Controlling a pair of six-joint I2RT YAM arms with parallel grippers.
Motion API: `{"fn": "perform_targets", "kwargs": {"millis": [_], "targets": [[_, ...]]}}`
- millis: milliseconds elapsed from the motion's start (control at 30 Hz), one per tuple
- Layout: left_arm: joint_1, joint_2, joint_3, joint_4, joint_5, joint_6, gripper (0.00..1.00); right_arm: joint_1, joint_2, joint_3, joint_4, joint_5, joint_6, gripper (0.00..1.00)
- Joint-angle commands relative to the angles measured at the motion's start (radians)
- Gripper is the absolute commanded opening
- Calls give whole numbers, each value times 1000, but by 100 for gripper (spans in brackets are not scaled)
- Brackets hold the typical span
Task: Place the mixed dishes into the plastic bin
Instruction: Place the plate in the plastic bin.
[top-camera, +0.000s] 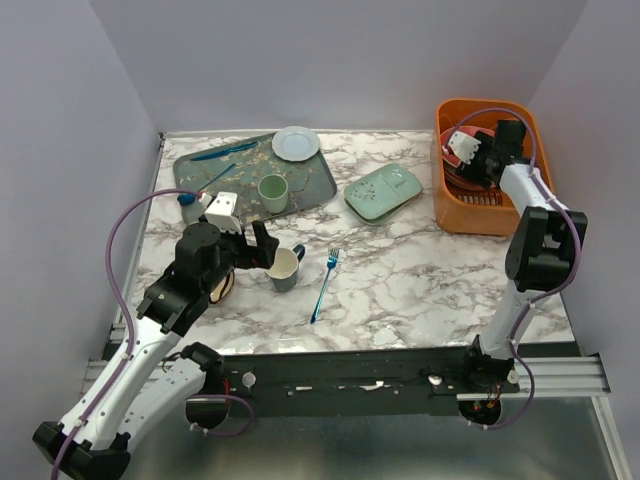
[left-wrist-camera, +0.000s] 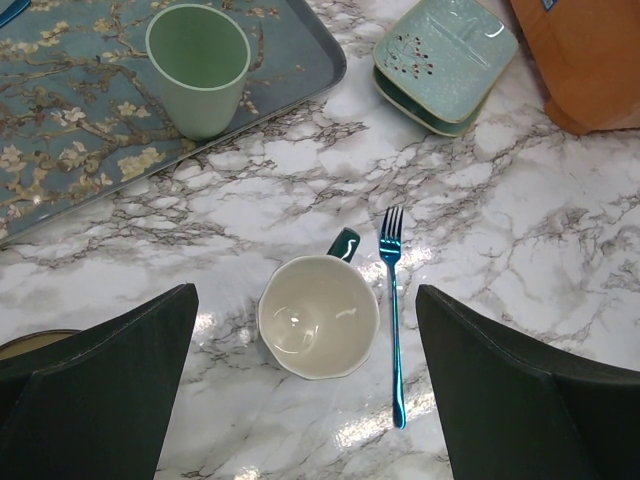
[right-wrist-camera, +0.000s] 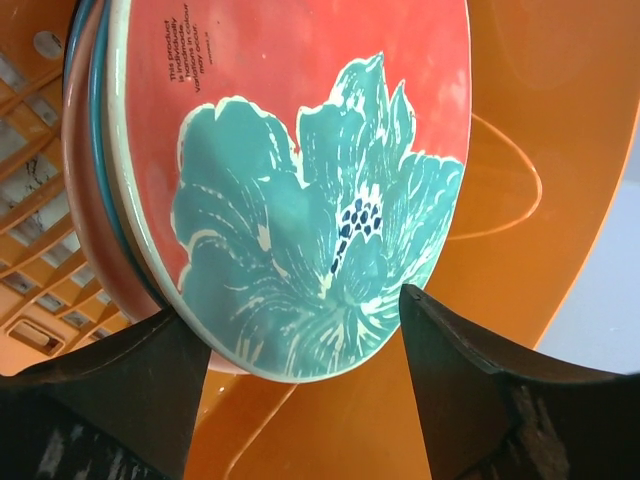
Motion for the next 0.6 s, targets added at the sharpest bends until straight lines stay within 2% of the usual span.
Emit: {"fn": "perform_targets", "kwargs": {"millis": [0, 200, 567], "targets": [[9, -4, -11, 13, 26, 9, 99, -19, 12, 70, -152, -30, 36, 82], [9, -9, -11, 13, 24, 9, 99, -19, 92, 242, -377, -70, 56, 87], [9, -13, -11, 13, 29, 7, 99, -21, 182, 401, -522, -82, 136, 90]]}}
